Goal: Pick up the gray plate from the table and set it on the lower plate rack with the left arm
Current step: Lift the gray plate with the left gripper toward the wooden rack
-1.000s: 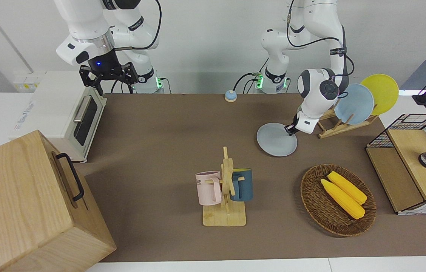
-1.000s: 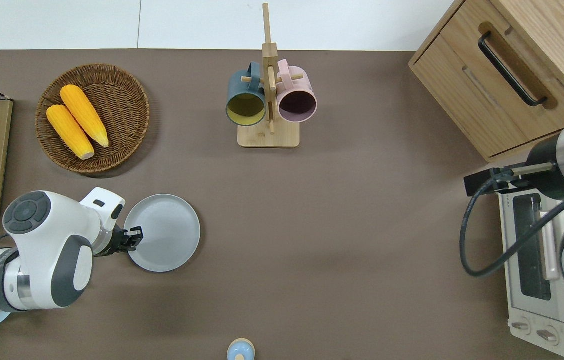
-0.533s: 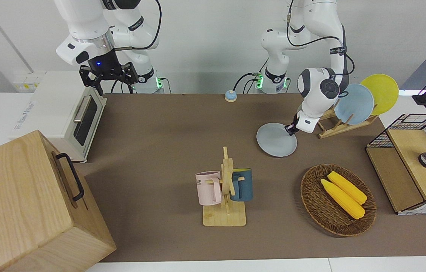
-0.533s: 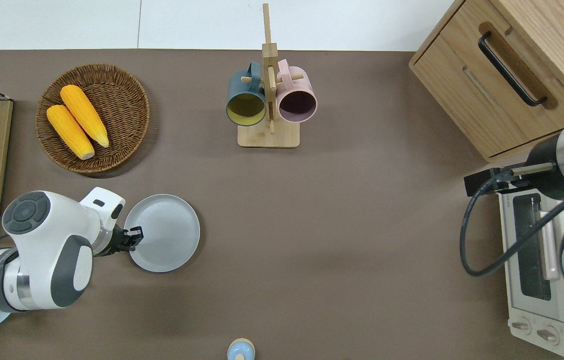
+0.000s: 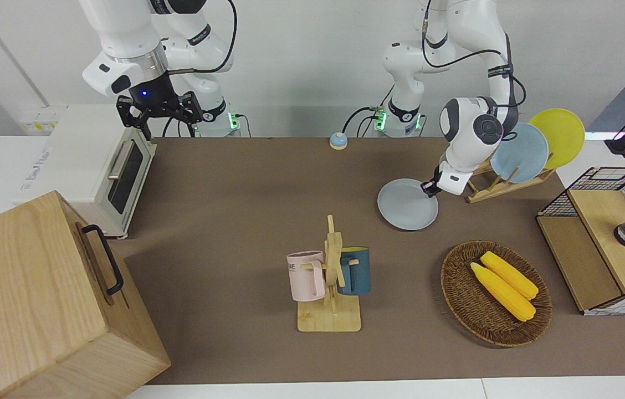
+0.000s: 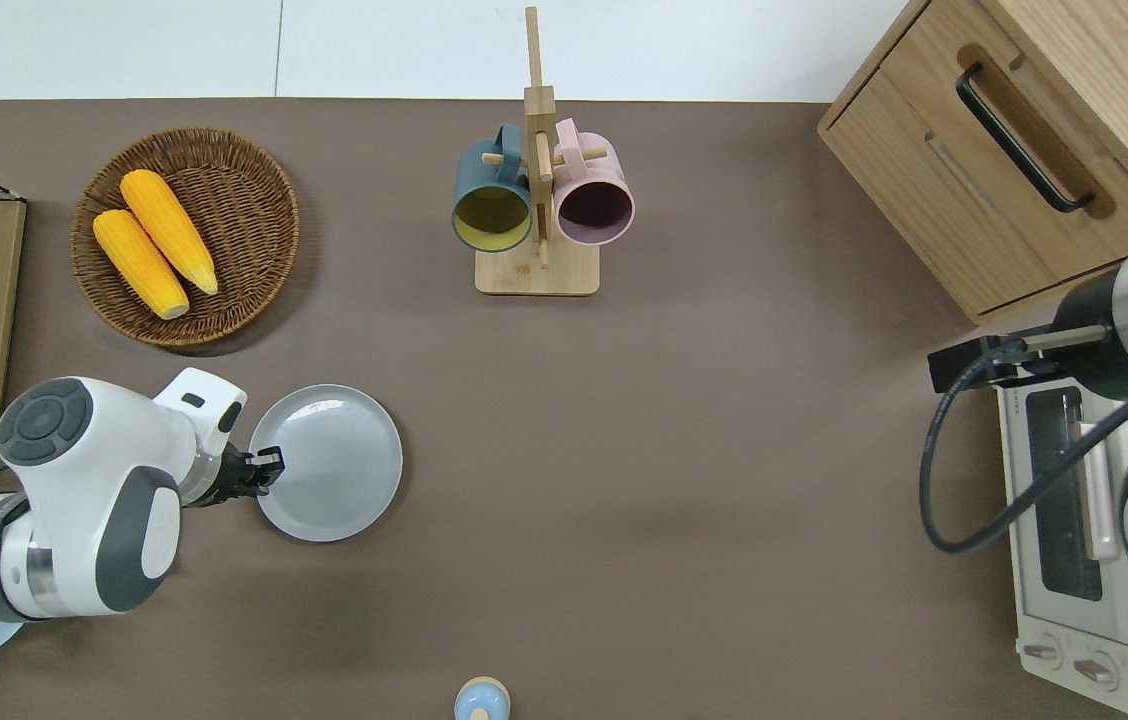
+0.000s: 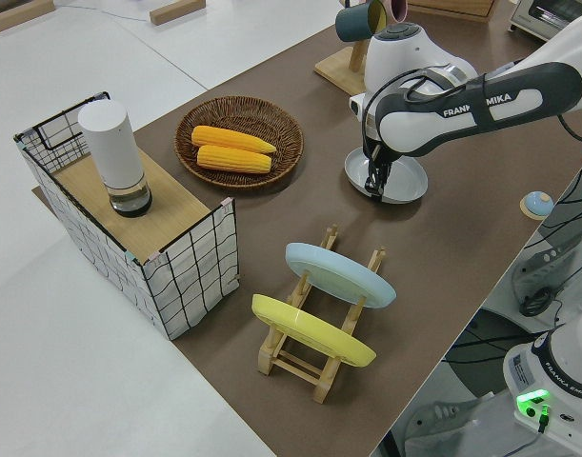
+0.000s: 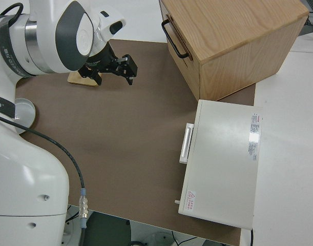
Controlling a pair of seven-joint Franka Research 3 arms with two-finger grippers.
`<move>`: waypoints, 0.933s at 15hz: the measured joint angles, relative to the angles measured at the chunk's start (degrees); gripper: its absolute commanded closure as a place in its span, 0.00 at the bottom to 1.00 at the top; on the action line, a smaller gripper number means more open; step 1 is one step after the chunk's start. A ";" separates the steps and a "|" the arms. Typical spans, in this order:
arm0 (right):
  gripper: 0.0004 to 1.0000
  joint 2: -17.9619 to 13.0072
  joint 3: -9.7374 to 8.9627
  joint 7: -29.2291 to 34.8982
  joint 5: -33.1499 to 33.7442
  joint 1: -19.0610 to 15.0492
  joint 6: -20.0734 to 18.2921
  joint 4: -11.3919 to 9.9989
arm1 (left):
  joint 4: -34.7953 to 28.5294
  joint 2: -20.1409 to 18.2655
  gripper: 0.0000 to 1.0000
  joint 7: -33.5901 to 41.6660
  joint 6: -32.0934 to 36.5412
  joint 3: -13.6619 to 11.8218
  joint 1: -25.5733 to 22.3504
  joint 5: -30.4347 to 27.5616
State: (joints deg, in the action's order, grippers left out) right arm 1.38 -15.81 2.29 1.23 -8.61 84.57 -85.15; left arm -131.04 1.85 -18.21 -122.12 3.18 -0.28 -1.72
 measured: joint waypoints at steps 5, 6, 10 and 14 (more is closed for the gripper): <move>0.02 0.00 0.00 0.00 0.00 0.00 0.00 0.00 | 6.71 -0.32 1.00 -0.02 11.34 -1.72 -0.10 5.92; 0.02 0.00 0.00 0.00 0.00 0.00 0.00 0.00 | 9.13 -0.41 1.00 -0.21 15.01 -1.80 -0.12 7.65; 0.02 0.00 0.00 0.00 0.00 0.00 0.00 0.00 | 15.83 -1.10 1.00 -1.73 25.62 -1.86 -0.14 13.83; 0.02 0.00 0.00 0.00 0.00 0.00 0.00 0.00 | 20.57 -1.61 1.00 -4.38 34.10 -1.28 -0.08 22.74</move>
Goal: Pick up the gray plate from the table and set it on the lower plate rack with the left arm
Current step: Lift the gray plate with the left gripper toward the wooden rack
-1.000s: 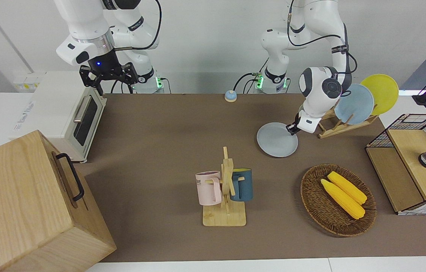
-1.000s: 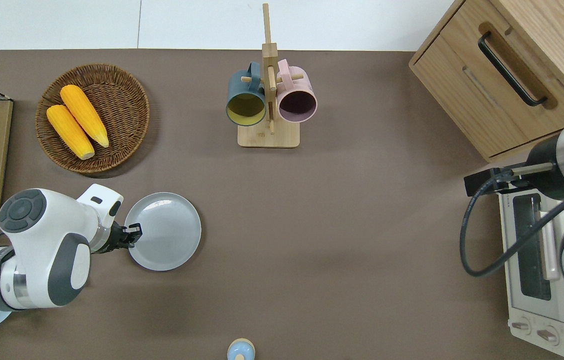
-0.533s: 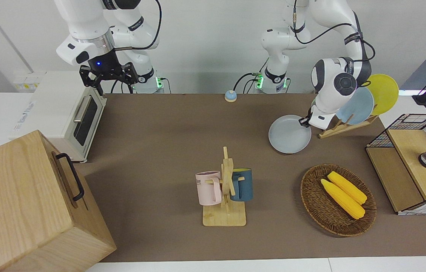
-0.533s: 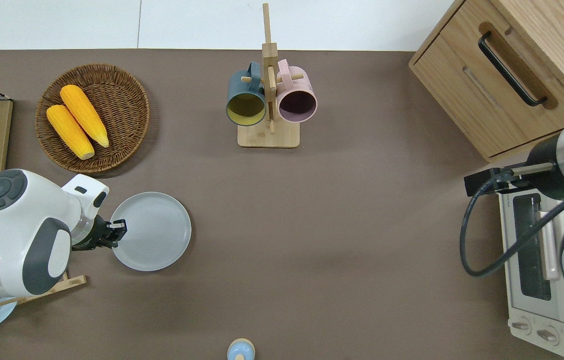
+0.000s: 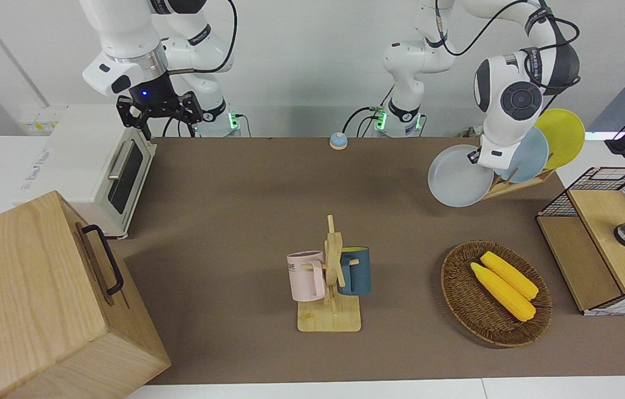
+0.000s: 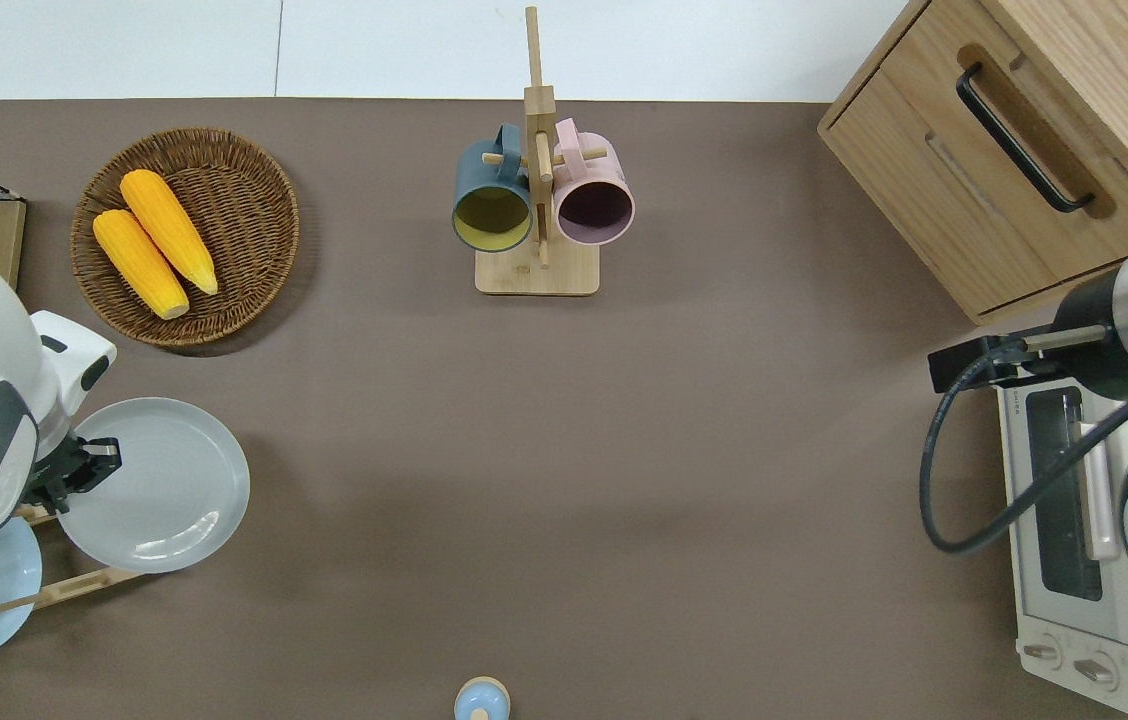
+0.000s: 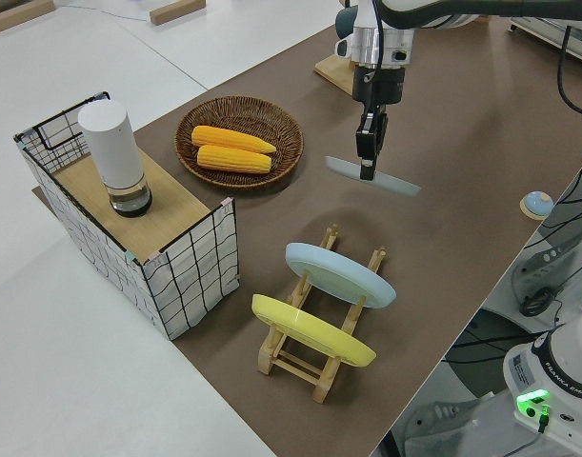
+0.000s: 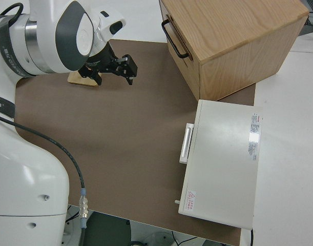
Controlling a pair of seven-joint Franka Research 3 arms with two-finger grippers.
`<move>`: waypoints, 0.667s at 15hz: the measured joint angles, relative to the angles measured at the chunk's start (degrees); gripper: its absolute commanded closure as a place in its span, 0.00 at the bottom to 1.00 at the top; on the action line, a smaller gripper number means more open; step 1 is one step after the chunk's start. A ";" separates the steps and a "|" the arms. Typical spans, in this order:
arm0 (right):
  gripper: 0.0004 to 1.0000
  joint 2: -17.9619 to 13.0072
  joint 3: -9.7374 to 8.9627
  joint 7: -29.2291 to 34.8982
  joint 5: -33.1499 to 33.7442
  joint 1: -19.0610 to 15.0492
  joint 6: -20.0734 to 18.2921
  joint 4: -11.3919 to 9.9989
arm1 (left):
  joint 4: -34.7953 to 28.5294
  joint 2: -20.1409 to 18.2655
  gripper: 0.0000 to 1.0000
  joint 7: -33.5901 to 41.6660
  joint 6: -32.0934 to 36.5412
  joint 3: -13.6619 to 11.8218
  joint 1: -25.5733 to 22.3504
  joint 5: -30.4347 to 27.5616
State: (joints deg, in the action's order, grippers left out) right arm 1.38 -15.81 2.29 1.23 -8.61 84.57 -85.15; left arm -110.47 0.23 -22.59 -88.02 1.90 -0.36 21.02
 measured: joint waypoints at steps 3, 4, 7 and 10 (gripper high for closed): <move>0.02 0.00 0.00 0.00 0.00 0.00 0.00 0.00 | 0.26 0.03 1.00 0.00 1.42 0.42 0.03 5.70; 0.02 0.00 0.00 0.00 0.00 0.00 0.00 0.00 | 0.26 0.06 1.00 0.05 1.88 0.54 0.05 7.20; 0.02 0.00 0.00 0.00 0.00 0.00 0.00 0.00 | 0.26 0.11 1.00 0.28 4.24 1.72 0.07 12.73; 0.02 0.00 0.00 0.00 0.00 0.00 0.00 0.00 | 0.26 0.49 1.00 1.20 6.72 2.92 0.17 17.12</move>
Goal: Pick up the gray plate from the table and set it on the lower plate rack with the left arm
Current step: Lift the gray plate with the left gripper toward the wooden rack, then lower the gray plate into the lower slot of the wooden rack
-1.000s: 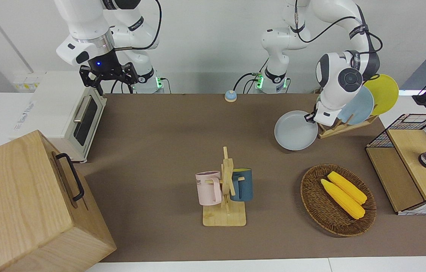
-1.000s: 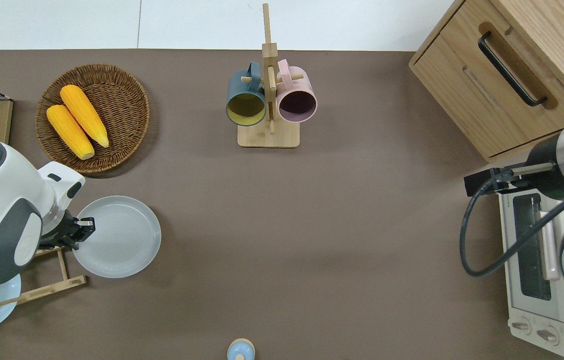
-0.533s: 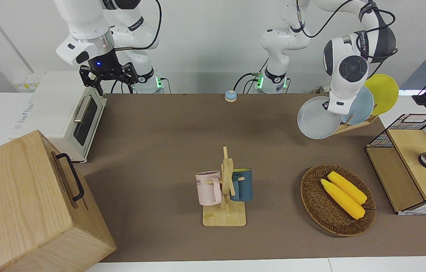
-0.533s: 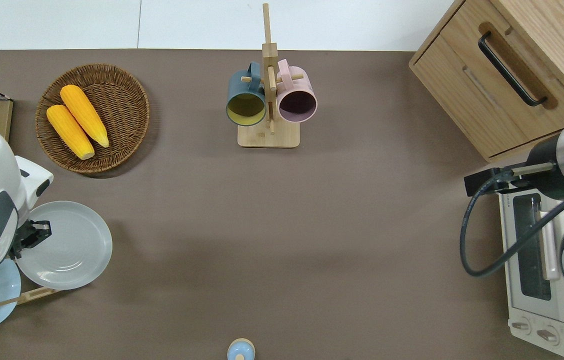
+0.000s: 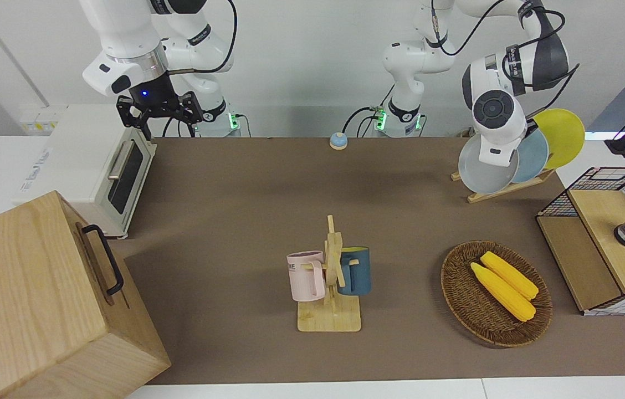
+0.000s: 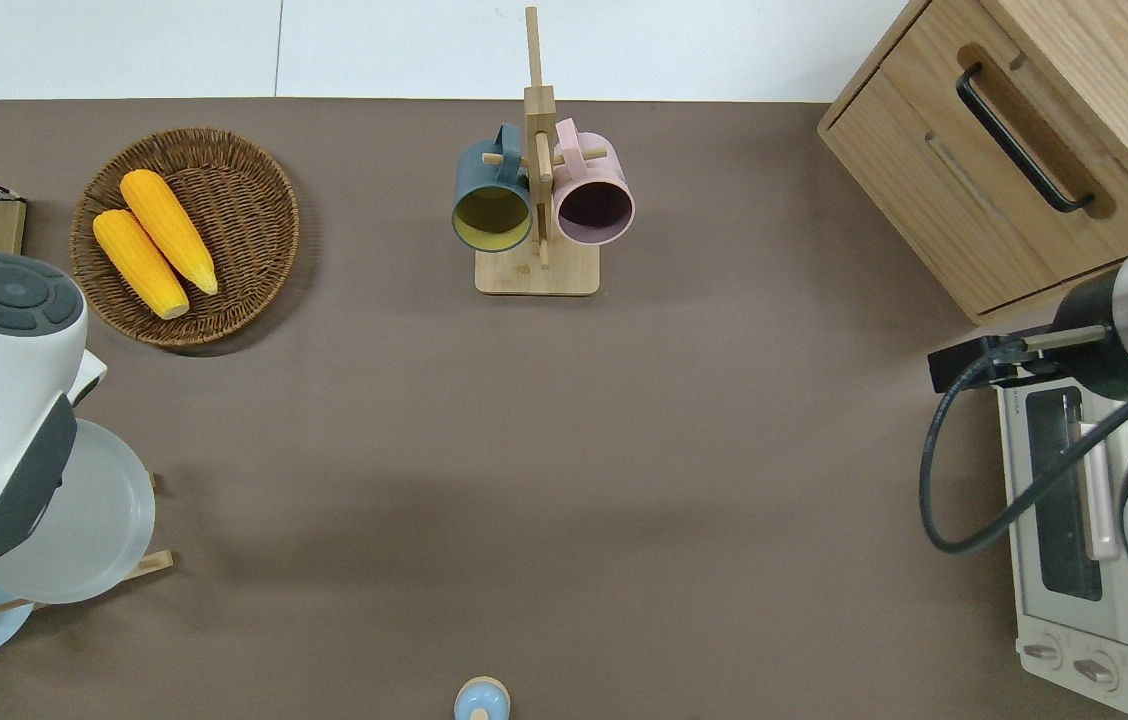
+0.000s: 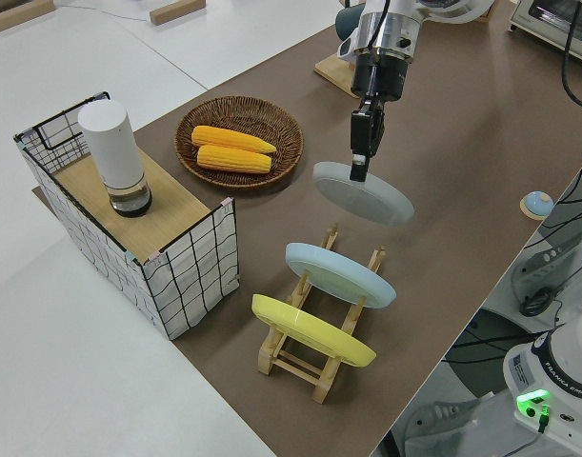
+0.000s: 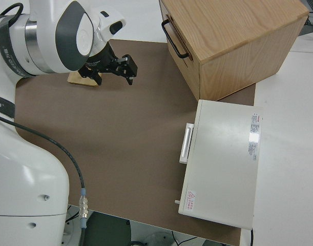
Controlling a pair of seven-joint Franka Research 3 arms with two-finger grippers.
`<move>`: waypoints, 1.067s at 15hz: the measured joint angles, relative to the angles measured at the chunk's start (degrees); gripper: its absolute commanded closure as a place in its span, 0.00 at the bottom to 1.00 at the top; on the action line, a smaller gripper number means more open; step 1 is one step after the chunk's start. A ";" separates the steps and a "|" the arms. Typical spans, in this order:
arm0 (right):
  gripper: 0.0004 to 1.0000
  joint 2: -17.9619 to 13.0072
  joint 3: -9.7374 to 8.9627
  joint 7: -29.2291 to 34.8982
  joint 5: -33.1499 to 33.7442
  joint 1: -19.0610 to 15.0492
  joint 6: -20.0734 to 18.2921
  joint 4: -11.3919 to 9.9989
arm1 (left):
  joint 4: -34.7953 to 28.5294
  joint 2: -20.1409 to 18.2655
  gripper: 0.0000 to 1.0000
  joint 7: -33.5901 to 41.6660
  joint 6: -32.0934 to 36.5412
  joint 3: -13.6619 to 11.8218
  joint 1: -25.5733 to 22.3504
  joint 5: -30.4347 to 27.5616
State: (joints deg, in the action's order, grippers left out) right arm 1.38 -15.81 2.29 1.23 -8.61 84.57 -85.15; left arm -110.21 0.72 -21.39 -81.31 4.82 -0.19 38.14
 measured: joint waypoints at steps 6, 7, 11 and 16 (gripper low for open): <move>0.02 0.00 0.00 0.00 0.00 0.00 0.00 0.00 | -1.27 1.83 1.00 1.40 4.55 0.13 -0.01 5.14; 0.02 0.00 0.00 0.00 0.00 0.00 0.00 0.00 | -2.14 1.79 1.00 1.40 4.55 0.24 -0.01 5.76; 0.02 0.00 0.00 0.00 0.00 0.00 0.00 0.00 | -5.71 0.64 1.00 1.37 0.99 1.12 -0.01 6.65; 0.02 0.00 0.00 0.00 0.00 0.00 0.00 0.00 | -9.29 -0.59 1.00 -1.63 -0.50 1.55 -0.01 6.67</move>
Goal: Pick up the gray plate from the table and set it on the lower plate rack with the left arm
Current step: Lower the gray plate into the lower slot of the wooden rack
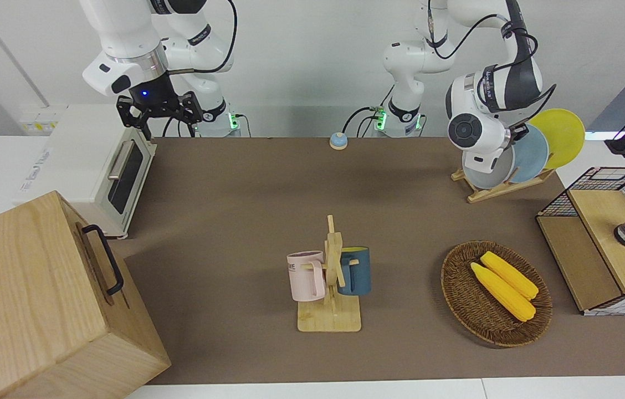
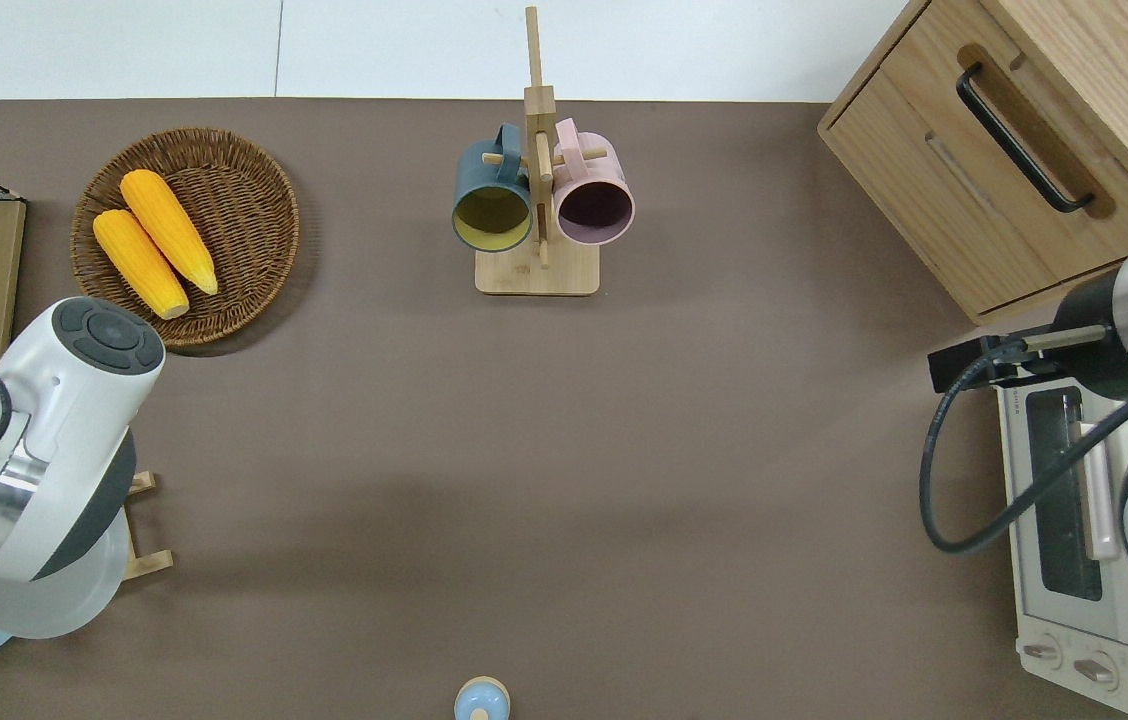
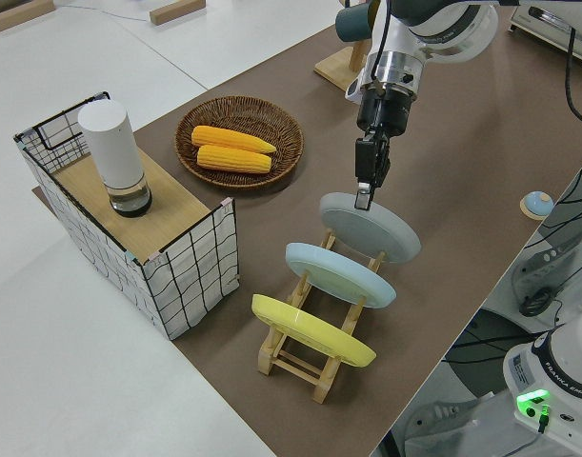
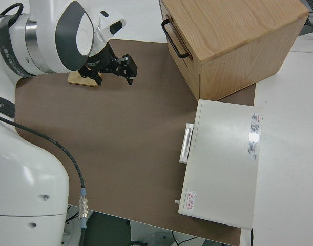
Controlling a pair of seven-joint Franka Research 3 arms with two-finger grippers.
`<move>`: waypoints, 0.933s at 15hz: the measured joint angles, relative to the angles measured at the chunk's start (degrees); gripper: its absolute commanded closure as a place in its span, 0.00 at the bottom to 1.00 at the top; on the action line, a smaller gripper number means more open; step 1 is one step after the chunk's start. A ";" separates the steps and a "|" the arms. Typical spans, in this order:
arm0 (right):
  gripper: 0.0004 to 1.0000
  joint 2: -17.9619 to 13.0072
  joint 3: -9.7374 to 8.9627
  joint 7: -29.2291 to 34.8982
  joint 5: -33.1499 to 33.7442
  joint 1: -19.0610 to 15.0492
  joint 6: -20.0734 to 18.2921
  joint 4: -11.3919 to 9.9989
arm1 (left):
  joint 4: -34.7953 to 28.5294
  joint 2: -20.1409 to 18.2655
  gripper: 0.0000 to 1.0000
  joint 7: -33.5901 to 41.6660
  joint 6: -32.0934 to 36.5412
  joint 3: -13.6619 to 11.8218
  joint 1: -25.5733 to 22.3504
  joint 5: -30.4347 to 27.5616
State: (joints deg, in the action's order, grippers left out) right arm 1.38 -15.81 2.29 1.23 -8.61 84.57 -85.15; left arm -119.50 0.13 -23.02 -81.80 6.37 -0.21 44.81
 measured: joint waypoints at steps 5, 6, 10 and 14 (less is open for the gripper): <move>0.02 0.00 0.00 0.00 0.00 0.00 0.00 0.00 | -1.06 0.28 0.49 -2.10 -0.69 0.10 0.00 0.00; 0.02 0.00 0.00 0.00 0.00 0.00 0.00 0.00 | -1.06 0.34 0.42 -2.36 -0.76 0.11 0.00 -0.01; 0.02 0.00 0.00 0.00 0.00 0.00 0.00 0.00 | -1.06 0.40 0.26 -2.89 -2.43 0.11 -0.02 -0.19; 0.02 0.00 0.00 0.00 0.00 0.00 0.00 0.00 | -0.42 0.31 0.03 -3.52 -4.07 0.27 0.01 -3.64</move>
State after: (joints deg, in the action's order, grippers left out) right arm 1.38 -15.81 2.29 1.23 -8.61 84.57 -85.15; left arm -119.92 0.44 -26.53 -85.87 6.63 -0.20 41.17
